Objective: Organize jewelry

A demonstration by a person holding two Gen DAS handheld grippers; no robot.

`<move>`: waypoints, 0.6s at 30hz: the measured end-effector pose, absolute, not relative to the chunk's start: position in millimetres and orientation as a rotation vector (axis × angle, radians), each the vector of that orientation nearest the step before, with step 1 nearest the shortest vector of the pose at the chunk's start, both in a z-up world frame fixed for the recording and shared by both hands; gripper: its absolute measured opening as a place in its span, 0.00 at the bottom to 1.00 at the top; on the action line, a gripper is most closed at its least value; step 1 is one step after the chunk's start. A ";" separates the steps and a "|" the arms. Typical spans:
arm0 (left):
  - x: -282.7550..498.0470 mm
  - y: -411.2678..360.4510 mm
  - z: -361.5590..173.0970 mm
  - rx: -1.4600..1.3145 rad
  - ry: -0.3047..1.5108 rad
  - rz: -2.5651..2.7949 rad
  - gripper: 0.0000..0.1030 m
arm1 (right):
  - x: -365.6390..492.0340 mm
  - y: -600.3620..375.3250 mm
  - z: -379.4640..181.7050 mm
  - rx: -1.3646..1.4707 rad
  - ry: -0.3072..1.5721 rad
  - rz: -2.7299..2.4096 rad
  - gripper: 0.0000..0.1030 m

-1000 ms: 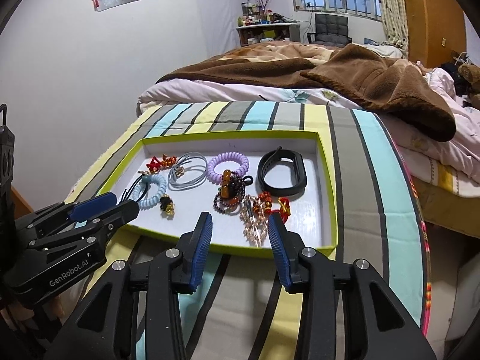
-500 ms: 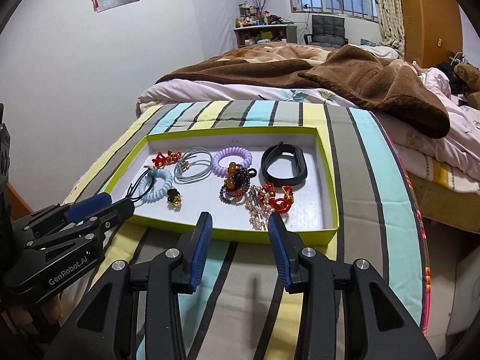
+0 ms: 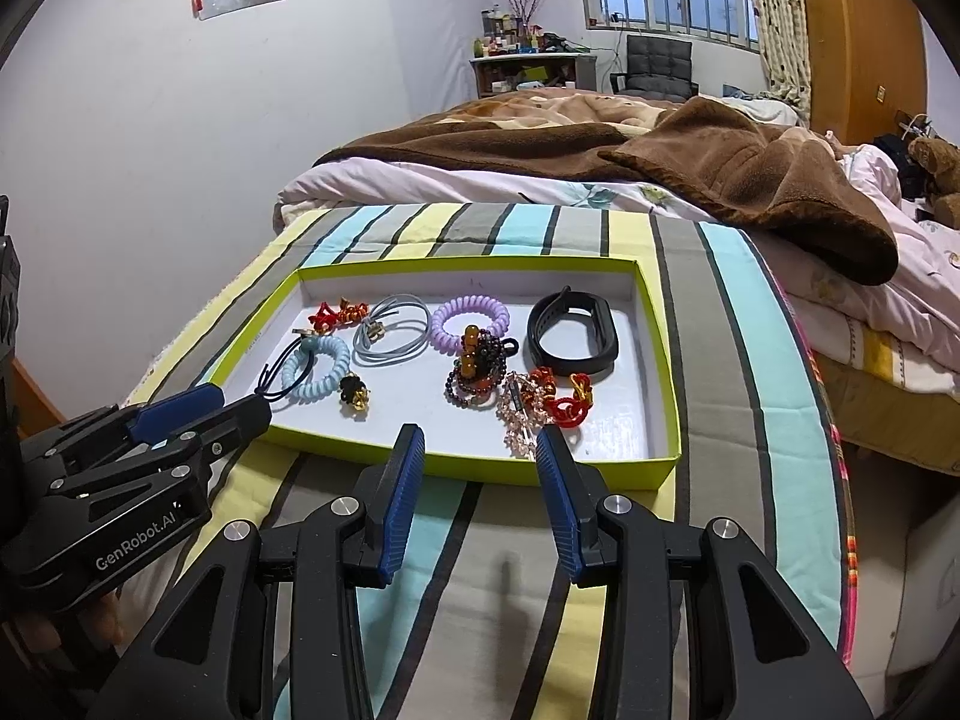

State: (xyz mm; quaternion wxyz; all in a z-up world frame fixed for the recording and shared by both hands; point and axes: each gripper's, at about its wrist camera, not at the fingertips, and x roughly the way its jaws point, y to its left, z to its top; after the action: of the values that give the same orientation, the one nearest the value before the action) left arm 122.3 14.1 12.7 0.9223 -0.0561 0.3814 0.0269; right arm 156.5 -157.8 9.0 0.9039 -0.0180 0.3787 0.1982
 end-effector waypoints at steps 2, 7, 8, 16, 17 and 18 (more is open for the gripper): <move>122.5 14.3 12.1 -0.116 0.786 0.057 0.40 | 156.3 -157.6 8.9 -0.036 0.783 0.408 0.39; 122.5 15.2 12.2 -0.120 0.784 0.058 0.40 | 156.1 -159.9 8.9 -0.029 0.785 0.407 0.39; 122.5 15.4 11.9 -0.121 0.784 0.059 0.40 | 156.4 -160.0 8.8 -0.029 0.786 0.406 0.39; 121.5 14.4 11.7 -0.117 0.782 0.058 0.40 | 156.7 -160.3 8.2 -0.029 0.789 0.405 0.39; 121.4 14.2 11.8 -0.115 0.781 0.057 0.40 | 156.6 -159.9 7.9 -0.029 0.789 0.404 0.39; 121.5 14.0 11.4 -0.111 0.783 0.059 0.40 | 156.6 -159.9 7.9 -0.030 0.790 0.405 0.39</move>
State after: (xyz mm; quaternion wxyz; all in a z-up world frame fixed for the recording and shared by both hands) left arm 121.5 14.0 11.4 0.9225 -0.0539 0.3812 0.0286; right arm 156.6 -159.9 7.9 0.9031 -0.0143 0.3820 0.1957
